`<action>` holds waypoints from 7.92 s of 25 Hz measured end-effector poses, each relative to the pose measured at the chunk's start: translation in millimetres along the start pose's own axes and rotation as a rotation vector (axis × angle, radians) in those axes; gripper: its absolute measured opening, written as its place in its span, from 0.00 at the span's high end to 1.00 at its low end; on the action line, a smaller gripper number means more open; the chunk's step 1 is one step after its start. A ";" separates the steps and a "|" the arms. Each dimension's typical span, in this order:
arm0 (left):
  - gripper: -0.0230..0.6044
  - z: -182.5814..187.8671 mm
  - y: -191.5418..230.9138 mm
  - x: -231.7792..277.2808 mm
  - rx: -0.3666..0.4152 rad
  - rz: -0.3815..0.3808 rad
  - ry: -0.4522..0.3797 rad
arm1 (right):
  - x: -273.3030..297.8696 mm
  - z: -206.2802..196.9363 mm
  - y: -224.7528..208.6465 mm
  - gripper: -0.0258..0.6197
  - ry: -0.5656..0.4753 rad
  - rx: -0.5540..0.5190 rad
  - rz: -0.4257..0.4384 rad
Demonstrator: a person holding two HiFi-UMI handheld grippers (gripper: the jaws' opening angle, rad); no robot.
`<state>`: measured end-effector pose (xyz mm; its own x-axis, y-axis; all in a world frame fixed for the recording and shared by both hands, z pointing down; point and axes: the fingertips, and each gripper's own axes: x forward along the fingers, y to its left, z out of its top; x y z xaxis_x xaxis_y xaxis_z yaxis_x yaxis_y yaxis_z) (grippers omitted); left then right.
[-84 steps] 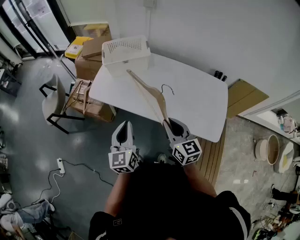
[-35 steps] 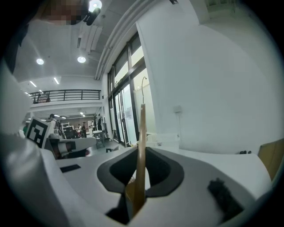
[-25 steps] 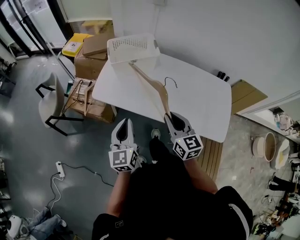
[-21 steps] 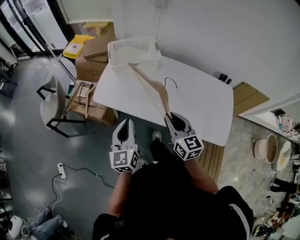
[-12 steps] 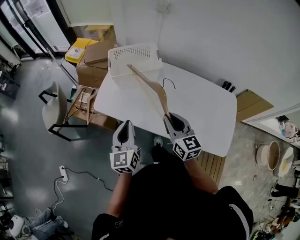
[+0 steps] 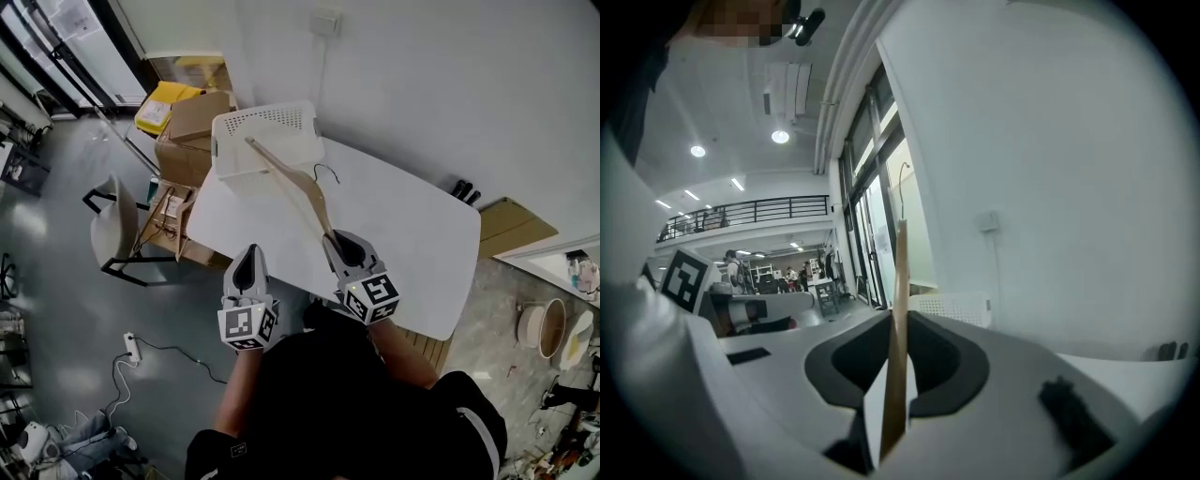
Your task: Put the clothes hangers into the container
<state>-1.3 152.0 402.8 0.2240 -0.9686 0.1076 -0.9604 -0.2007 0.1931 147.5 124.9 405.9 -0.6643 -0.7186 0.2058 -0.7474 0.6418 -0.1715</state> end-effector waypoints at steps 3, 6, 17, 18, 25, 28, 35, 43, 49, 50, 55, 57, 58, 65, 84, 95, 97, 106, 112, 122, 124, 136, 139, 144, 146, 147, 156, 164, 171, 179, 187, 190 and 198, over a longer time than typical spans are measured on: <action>0.96 2.8 -5.0 16.3 0.001 0.014 -0.001 | 5.9 3.9 -12.0 0.87 0.003 -0.001 0.025; 0.96 4.5 -8.5 28.2 -0.014 0.025 0.004 | 9.3 7.7 -22.1 0.87 0.005 0.004 0.047; 0.96 9.5 -7.1 55.1 -0.018 0.053 0.015 | 22.2 10.0 -44.2 0.87 0.023 0.018 0.086; 0.96 10.0 -5.2 57.6 -0.023 0.049 0.011 | 24.0 9.8 -43.6 0.87 0.024 0.015 0.086; 0.96 11.1 12.4 80.1 -0.007 0.004 0.010 | 41.6 10.9 -36.4 0.87 0.031 0.006 0.062; 0.96 10.7 19.5 95.3 -0.009 -0.022 0.019 | 52.0 9.9 -34.2 0.87 0.041 0.009 0.051; 0.96 20.7 42.1 111.3 -0.024 -0.038 0.008 | 75.6 12.0 -30.2 0.87 0.063 0.007 0.046; 0.96 25.5 67.4 133.5 -0.032 -0.026 -0.004 | 108.0 16.8 -34.9 0.87 0.081 -0.004 0.065; 0.96 28.3 83.9 148.4 -0.039 -0.019 -0.009 | 129.4 15.9 -38.4 0.87 0.105 -0.009 0.078; 0.96 28.4 85.4 150.5 -0.040 -0.020 -0.008 | 131.8 15.8 -39.4 0.87 0.110 -0.008 0.079; 0.96 27.8 94.5 161.6 -0.048 -0.025 -0.004 | 146.6 13.4 -44.0 0.87 0.134 -0.004 0.079; 0.96 28.3 98.5 165.4 -0.051 -0.027 -0.004 | 152.0 12.8 -45.2 0.87 0.142 -0.006 0.080; 0.96 28.8 100.6 167.6 -0.053 -0.027 -0.004 | 154.9 13.1 -46.0 0.87 0.146 -0.008 0.080; 0.96 27.0 114.4 183.2 -0.071 -0.027 0.009 | 173.3 15.5 -51.0 0.87 0.164 -0.010 0.082; 0.96 10.3 140.2 218.7 -0.102 -0.017 0.058 | 216.0 7.3 -74.9 0.87 0.257 -0.032 0.128; 0.96 -5.6 151.5 239.3 -0.117 -0.016 0.096 | 241.3 -3.8 -83.7 0.87 0.308 -0.033 0.160; 0.96 -7.3 153.7 242.6 -0.117 -0.017 0.101 | 245.9 -5.6 -84.8 0.87 0.316 -0.033 0.164; 0.96 -16.2 160.3 257.1 -0.135 -0.019 0.121 | 261.0 -12.2 -93.0 0.87 0.352 -0.040 0.178; 0.96 -22.3 166.3 264.3 -0.129 -0.011 0.134 | 268.5 -24.1 -98.3 0.87 0.399 -0.053 0.191; 0.96 -27.7 174.0 270.1 -0.139 -0.004 0.151 | 285.0 -33.1 -108.3 0.87 0.454 -0.070 0.209; 0.96 -28.7 172.9 271.6 -0.141 -0.009 0.153 | 288.4 -35.7 -110.1 0.87 0.466 -0.079 0.215; 0.96 -33.9 174.7 278.0 -0.142 -0.005 0.167 | 306.1 -47.1 -120.7 0.87 0.527 -0.110 0.247; 0.96 -33.8 177.4 278.8 -0.143 -0.002 0.169 | 310.2 -49.4 -120.7 0.87 0.544 -0.114 0.255; 0.96 -36.4 179.2 281.5 -0.141 -0.004 0.174 | 315.7 -53.3 -123.0 0.87 0.559 -0.112 0.261; 0.96 -37.6 179.4 281.6 -0.144 -0.003 0.177 | 317.1 -54.2 -123.4 0.87 0.565 -0.115 0.265; 0.96 -38.1 179.3 282.1 -0.145 -0.004 0.178 | 318.1 -54.5 -124.0 0.87 0.569 -0.117 0.267; 0.96 -41.4 181.8 283.5 -0.148 -0.001 0.185 | 326.0 -59.9 -127.1 0.87 0.607 -0.135 0.278; 0.96 -45.2 183.5 283.9 -0.155 0.001 0.189 | 333.2 -65.1 -129.9 0.87 0.633 -0.138 0.280; 0.96 -43.8 186.5 285.0 -0.164 0.005 0.180 | 338.7 -67.6 -130.5 0.87 0.650 -0.142 0.281; 0.96 -45.9 187.3 285.3 -0.164 0.004 0.187 | 342.9 -72.2 -131.7 0.87 0.672 -0.156 0.285; 0.96 -44.3 187.8 284.1 -0.167 0.005 0.183 | 346.6 -76.5 -131.1 0.87 0.692 -0.180 0.289; 0.96 -44.7 188.1 283.4 -0.168 0.006 0.183 | 347.6 -77.9 -130.0 0.87 0.698 -0.191 0.294; 0.96 -46.3 186.5 282.4 -0.169 0.009 0.184 | 347.7 -79.3 -134.9 0.87 0.707 -0.186 0.304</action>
<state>-109.5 -152.2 514.4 0.2569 -0.9241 0.2828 -0.9247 -0.1499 0.3500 18.1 -190.3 577.0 -0.6296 -0.2042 0.7496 -0.4788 0.8618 -0.1674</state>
